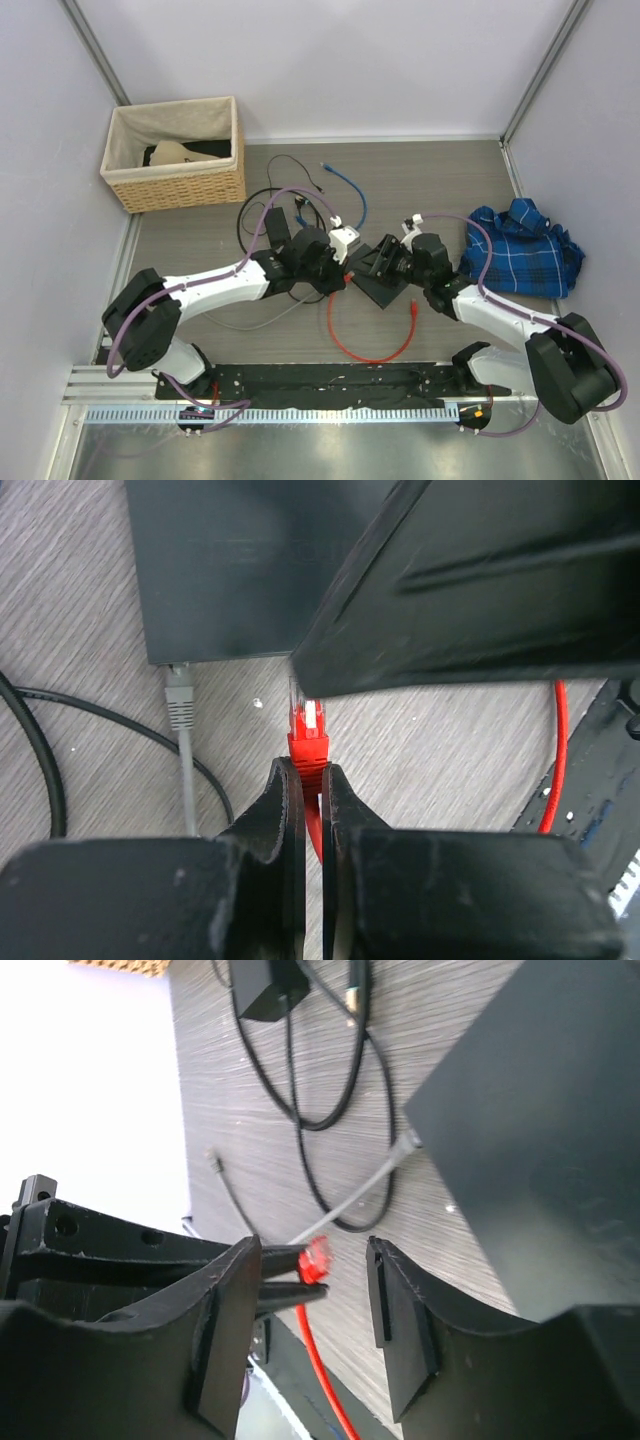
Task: Insert the plug into the switch port
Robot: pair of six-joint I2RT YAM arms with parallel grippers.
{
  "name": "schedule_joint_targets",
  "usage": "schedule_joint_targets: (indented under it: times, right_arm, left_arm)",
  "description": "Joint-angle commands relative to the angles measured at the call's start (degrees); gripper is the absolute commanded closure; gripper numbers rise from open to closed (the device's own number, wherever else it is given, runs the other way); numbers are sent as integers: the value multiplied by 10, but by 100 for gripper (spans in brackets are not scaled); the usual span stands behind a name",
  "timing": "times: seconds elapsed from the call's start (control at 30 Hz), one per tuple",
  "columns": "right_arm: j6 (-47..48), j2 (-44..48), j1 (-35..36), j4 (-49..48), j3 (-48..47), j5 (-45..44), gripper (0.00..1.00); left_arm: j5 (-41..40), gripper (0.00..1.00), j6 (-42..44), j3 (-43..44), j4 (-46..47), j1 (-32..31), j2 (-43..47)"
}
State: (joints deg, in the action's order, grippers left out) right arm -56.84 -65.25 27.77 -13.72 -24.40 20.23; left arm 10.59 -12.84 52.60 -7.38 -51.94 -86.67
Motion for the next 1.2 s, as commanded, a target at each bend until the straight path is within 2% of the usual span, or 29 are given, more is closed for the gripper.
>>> schedule_joint_targets:
  times: [0.0, 0.07, 0.27, 0.3, 0.4, 0.47, 0.5, 0.57, 0.6, 0.67, 0.7, 0.77, 1.0, 1.17]
  right_arm:
    - [-39, -20, 19, -90, 5, -5, 48]
    - [-40, -27, 24, -96, 5, -10, 50]
    - [-46, -44, 33, -107, 5, -8, 69]
    - [-49, -44, 33, -107, 7, -9, 81]
    - [-55, -38, 34, -107, 11, -18, 99]
    - [-63, -30, 33, -103, 14, -25, 99]
    - [-66, -25, 34, -100, 15, -29, 99]
    - [-71, -12, 34, -82, 16, -43, 99]
    - [-72, -8, 34, -76, 16, -48, 99]
    - [-80, 5, 35, -65, 18, -61, 99]
    - [-85, 7, 35, -62, 20, -63, 99]
    - [-94, 14, 35, -60, 23, -69, 99]
    - [-114, 24, 38, -61, 31, -78, 99]
    - [-115, 23, 38, -61, 30, -77, 99]
  left_arm:
    - [20, 100, -12, -3, 44, -4, 29]
    - [20, 100, -17, -7, 53, -7, 34]
    - [15, 100, -24, -14, 60, -8, 44]
    - [14, 100, -25, -14, 61, -8, 45]
    - [8, 99, -29, -17, 65, -9, 49]
    - [-9, 92, -29, -23, 71, -11, 55]
    - [-21, 82, -30, -32, 71, -15, 63]
    - [-62, 71, -30, -43, 103, -21, 76]
    - [-75, 63, -30, -59, 114, -29, 91]
    - [-101, 57, -29, -79, 160, -36, 106]
    - [-124, 50, -29, -99, 176, -40, 113]
    - [-143, 45, -32, -116, 219, -42, 129]
    - [-135, 47, -17, -142, 264, -51, 127]
    - [-130, 57, -18, -152, 293, -52, 108]
